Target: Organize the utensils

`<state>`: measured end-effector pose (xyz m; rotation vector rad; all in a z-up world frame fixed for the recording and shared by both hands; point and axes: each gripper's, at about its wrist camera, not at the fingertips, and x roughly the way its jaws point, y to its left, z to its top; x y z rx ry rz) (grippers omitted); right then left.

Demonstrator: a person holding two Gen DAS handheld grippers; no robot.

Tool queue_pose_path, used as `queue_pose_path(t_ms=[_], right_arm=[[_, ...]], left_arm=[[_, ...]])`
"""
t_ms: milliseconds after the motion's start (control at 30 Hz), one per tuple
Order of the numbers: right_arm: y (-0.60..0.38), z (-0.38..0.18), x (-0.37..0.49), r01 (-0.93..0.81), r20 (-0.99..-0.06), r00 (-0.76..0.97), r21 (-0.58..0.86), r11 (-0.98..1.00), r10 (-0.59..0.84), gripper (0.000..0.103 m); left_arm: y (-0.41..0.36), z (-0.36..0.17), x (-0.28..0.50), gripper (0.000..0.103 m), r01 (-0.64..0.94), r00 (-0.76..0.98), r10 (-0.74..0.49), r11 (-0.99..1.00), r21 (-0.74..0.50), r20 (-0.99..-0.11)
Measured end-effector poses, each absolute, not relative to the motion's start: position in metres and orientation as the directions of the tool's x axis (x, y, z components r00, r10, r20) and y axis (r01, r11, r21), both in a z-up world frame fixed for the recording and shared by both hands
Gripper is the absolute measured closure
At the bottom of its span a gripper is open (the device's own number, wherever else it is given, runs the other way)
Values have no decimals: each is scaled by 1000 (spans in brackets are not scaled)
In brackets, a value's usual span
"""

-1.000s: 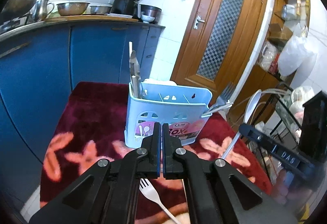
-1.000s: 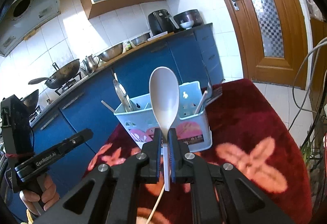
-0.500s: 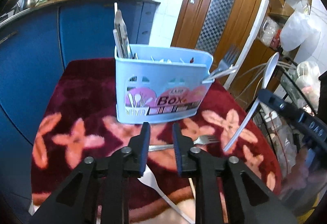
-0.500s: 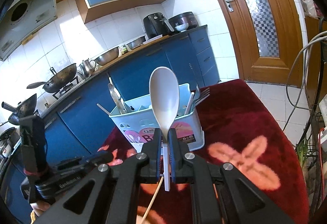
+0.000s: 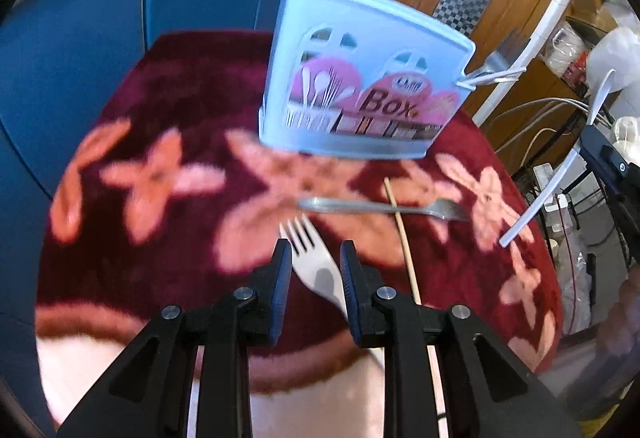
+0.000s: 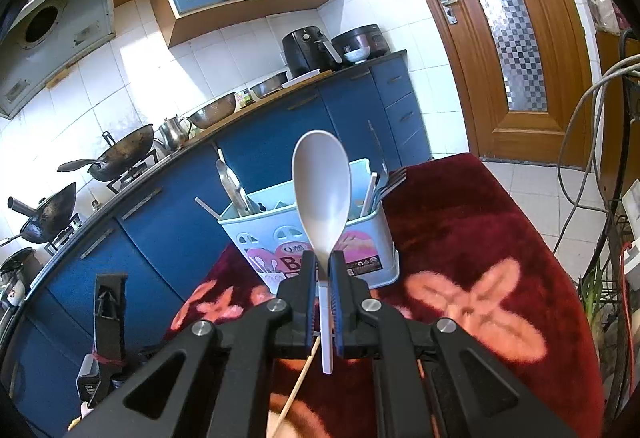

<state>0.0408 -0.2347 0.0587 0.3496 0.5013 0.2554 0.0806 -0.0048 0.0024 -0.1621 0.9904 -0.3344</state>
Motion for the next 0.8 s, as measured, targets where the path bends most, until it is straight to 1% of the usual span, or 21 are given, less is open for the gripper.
queue_pose_path(t_ms=[167,333,467,567,667,733,767,800], right_arm=[[-235,58,38,-154,-424,846,387,909,324,95],[-235,57,37,-155,-421,847,387,909,324,94],[-237,57,33,-157,-416,849,390,907,326,94],[-239,57,30,-160,-410,851,393,906,328,94],[-242,56,29,-162,-407,852,395,904,330,94],[-243,55,29,-164,-407,850,397,903,333,94],[-243,54,29,-165,-409,849,399,902,336,94],[-243,54,29,-165,-410,848,399,902,337,94]], left_arm=[[-9,-2,71,79,217,451,-378,925,-311,-809],[-25,-4,64,79,253,397,-392,916,-312,-830],[-33,-11,67,79,238,374,-359,928,-286,-855],[-34,-21,73,79,201,347,-346,935,-291,-872],[-34,-23,79,82,182,351,-341,938,-294,-872],[-33,-24,82,89,166,361,-341,939,-300,-868],[-32,-24,82,91,159,368,-345,938,-308,-863],[-31,-24,82,95,157,375,-351,936,-314,-858]])
